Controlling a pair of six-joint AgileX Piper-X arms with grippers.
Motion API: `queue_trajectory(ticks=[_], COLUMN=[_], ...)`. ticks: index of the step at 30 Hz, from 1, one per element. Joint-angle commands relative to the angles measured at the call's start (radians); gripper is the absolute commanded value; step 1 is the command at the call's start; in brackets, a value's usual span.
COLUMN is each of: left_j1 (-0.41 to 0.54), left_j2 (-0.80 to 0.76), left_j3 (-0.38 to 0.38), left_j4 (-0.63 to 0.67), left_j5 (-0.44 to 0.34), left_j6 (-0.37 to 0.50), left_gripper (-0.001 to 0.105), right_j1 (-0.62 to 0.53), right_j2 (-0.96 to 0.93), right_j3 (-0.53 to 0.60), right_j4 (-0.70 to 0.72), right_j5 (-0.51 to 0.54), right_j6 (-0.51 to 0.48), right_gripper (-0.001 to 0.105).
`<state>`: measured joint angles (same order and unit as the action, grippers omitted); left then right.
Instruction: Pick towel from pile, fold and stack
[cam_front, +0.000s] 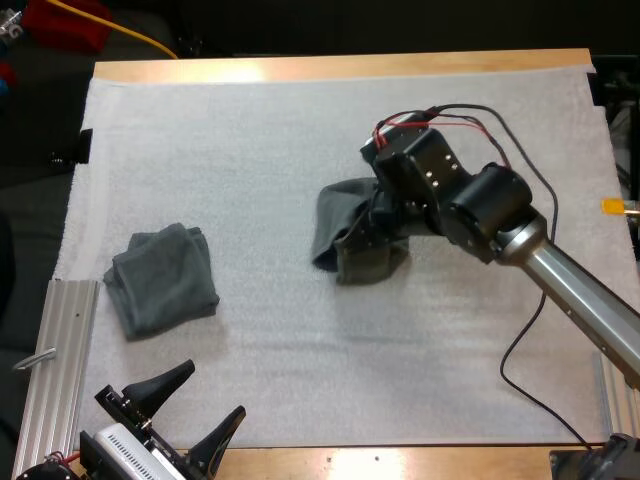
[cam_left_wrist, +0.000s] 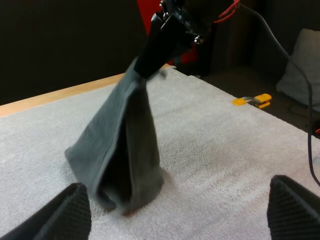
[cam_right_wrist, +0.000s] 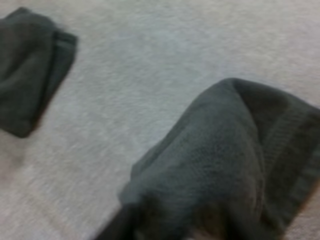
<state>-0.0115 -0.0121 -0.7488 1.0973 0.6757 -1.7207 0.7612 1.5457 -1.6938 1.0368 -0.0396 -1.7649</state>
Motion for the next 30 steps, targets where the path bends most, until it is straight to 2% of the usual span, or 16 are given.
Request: queue_trajectory(ticks=[1,2,4,10,15,20,28,30], left_j1=[-0.004,-0.004,-0.004,-0.004,-0.004,-0.004,-0.004,-0.004], left_j2=[-0.009,-0.009,-0.009,-0.009,-0.009,-0.009,-0.009,-0.009], left_j3=[-0.006,-0.006,-0.006,-0.006,-0.006,-0.006,-0.006,-0.006], left_j4=[-0.002,-0.002,-0.002,-0.002,0.004,0.043,0.082,0.131], left_j5=[0.010,0.010,0.010,0.010,0.010,0.010,0.010,0.006], left_j6=[-0.010,-0.010,-0.010,-0.010,-0.010,-0.010,-0.010,-0.010], left_gripper=[0.070,0.070,0.070,0.070,0.070,0.070,0.070,0.070], right_j1=[0.008,0.019,0.037,0.070,0.070,0.070,0.070,0.070], right_j2=[-0.012,-0.019,-0.033,-0.111,-0.187,-0.245,-0.340,-0.376], right_j3=[-0.006,-0.006,-0.006,-0.006,-0.006,-0.006,0.006,0.035], right_j4=[0.007,0.007,0.012,0.086,0.240,0.307,0.347,0.347], right_j5=[-0.011,-0.011,-0.011,0.038,0.132,0.133,0.133,0.133], right_j6=[-0.001,-0.005,-0.012,-0.013,-0.008,0.018,0.093,0.112], right_gripper=[0.076,0.086,0.093,0.093,0.089,0.080,0.079,0.079])
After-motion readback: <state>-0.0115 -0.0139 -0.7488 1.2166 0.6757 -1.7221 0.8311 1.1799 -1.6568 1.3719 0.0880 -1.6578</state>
